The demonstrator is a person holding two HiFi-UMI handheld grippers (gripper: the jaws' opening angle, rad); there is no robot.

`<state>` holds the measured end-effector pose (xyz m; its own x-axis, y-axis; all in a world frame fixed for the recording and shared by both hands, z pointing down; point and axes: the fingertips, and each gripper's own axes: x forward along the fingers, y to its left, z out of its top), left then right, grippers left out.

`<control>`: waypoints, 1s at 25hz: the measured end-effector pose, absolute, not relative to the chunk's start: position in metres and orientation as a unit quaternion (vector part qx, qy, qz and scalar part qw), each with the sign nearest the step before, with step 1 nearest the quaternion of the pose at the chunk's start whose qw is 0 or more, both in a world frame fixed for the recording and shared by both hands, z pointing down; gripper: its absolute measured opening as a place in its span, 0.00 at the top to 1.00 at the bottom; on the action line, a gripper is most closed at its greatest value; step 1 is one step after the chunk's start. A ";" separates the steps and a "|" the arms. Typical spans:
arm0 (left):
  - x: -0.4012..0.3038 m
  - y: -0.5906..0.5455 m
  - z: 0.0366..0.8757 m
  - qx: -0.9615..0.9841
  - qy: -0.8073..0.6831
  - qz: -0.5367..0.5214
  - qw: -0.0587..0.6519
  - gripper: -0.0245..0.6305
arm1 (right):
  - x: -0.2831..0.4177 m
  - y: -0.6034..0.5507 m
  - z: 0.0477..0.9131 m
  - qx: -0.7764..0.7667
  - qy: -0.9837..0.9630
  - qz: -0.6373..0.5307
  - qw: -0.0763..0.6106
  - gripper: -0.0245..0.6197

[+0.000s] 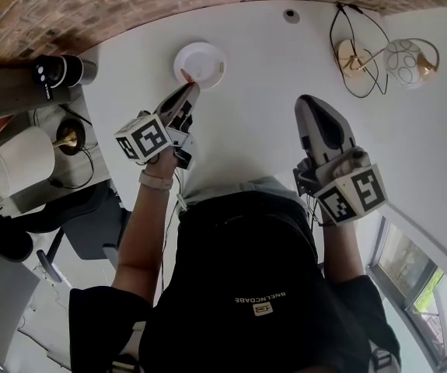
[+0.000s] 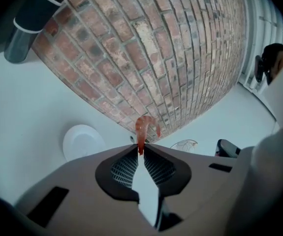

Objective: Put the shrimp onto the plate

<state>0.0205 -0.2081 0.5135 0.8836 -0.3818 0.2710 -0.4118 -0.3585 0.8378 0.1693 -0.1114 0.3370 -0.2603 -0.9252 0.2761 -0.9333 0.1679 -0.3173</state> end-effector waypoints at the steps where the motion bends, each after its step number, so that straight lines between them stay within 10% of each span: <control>1: 0.022 -0.209 0.522 0.821 -0.240 0.019 0.517 0.90 | 0.169 -0.110 0.338 0.610 -0.763 0.216 0.011 0.96; 25: 0.039 -0.208 0.636 0.754 -0.274 0.142 0.580 0.90 | 0.185 -0.094 0.348 0.647 -0.725 0.235 0.021 0.96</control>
<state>0.0387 -0.2085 0.6364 0.8095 -0.2492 0.5316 -0.5777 -0.1762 0.7970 0.1846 -0.0938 0.3480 -0.1608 -0.9287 0.3342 -0.9483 0.0514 -0.3132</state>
